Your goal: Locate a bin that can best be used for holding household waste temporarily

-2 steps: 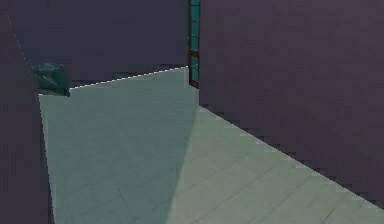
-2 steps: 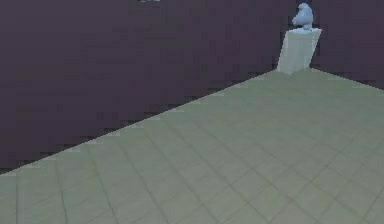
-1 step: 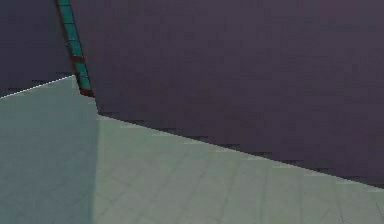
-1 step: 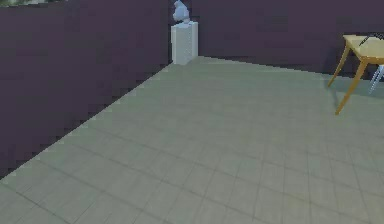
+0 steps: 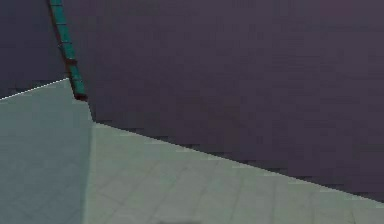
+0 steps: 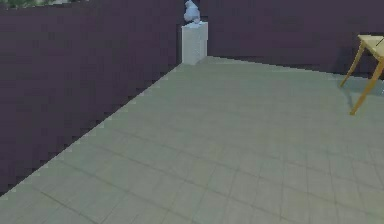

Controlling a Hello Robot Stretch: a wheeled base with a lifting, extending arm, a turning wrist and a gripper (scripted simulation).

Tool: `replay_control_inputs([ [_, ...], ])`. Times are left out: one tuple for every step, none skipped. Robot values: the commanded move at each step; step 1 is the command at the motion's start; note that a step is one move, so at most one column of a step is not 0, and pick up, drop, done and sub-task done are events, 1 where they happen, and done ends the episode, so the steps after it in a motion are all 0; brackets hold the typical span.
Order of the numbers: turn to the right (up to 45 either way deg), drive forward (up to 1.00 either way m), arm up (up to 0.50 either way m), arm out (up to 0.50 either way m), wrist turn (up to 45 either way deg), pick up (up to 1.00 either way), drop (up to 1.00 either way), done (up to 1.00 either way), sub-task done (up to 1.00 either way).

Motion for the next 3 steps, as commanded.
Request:
replay_control_inputs([
  [45.0,0.00,0.00,0.00,0.0,0.00,0.00,0.00,0.00],
  [45.0,0.00,0.00,0.00,0.0,0.00,0.00,0.00,0.00],
  [0.0,0.05,0.00,0.00,0.0,0.00,0.00,0.00,0.00],
])
